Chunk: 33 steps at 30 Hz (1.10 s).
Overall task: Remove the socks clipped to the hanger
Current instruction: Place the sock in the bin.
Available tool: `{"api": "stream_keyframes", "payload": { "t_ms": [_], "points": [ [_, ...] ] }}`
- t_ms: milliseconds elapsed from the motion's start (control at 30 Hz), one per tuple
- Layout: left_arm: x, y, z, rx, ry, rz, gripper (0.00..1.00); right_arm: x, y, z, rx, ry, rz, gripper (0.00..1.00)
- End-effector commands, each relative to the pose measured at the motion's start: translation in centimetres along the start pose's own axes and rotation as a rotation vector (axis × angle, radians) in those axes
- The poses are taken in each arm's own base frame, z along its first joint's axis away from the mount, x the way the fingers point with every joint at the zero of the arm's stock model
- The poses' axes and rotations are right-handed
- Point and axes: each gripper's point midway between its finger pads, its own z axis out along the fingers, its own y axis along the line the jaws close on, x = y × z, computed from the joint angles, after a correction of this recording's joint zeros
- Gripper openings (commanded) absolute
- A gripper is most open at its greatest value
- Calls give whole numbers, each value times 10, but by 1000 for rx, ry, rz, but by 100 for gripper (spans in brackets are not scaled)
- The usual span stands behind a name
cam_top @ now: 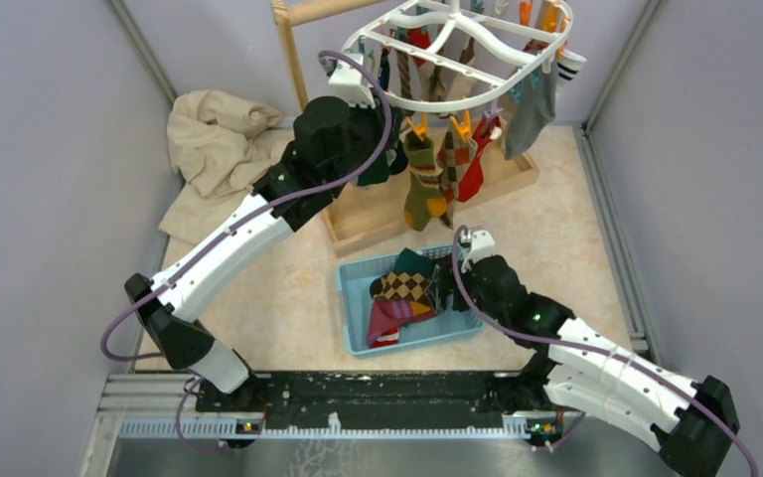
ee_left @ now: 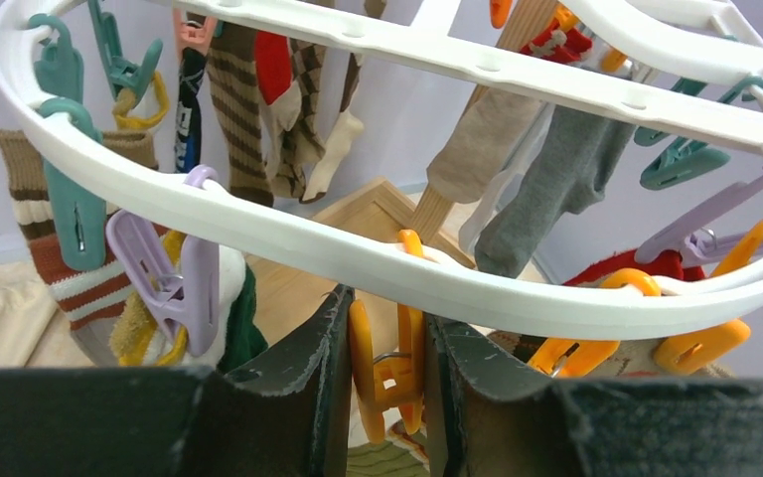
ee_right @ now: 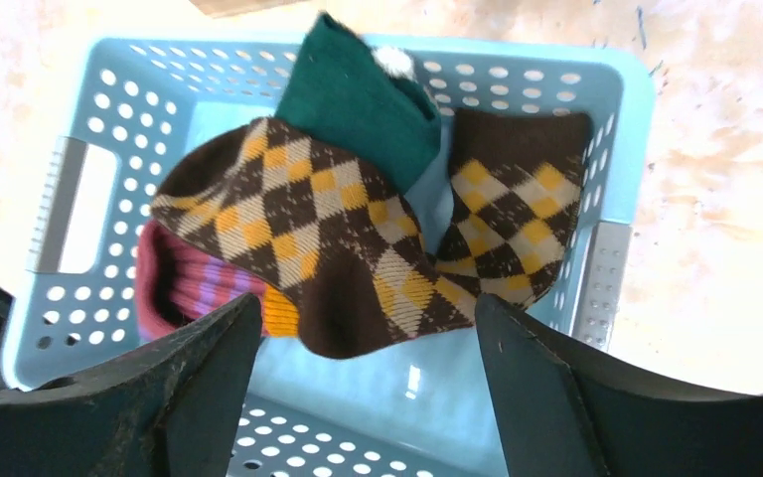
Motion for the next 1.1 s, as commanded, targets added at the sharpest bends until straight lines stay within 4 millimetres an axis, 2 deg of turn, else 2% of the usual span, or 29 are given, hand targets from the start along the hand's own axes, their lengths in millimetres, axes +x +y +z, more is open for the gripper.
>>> {"api": "stream_keyframes", "payload": {
  "t_ms": [0, 233, 400, 500, 600, 767, 900, 1067],
  "points": [
    [-4, -27, 8, 71, 1, 8, 24, -56, 12, -27, -11, -141, 38, 80],
    [16, -58, 21, 139, 53, 62, 24, -74, 21, -37, -38, -180, 37, 80],
    [34, -72, 30, 183, 94, 81, 25, -83, 26, -40, -58, -200, 39, 80],
    [43, -83, 35, 225, 114, 96, 27, -92, 29, -41, -61, -221, 39, 80],
    [47, -89, 38, 252, 125, 109, 33, -102, 34, -39, -68, -241, 41, 80],
    [39, -86, 29, 251, 113, 108, 45, -121, 41, -33, -73, -277, 27, 80],
    [26, -85, 16, 264, 99, 106, 61, -136, 42, -27, -46, -307, -6, 80],
    [17, -89, 0, 313, 99, 111, 68, -161, 42, -20, 2, -353, -43, 81]
  ]
}}
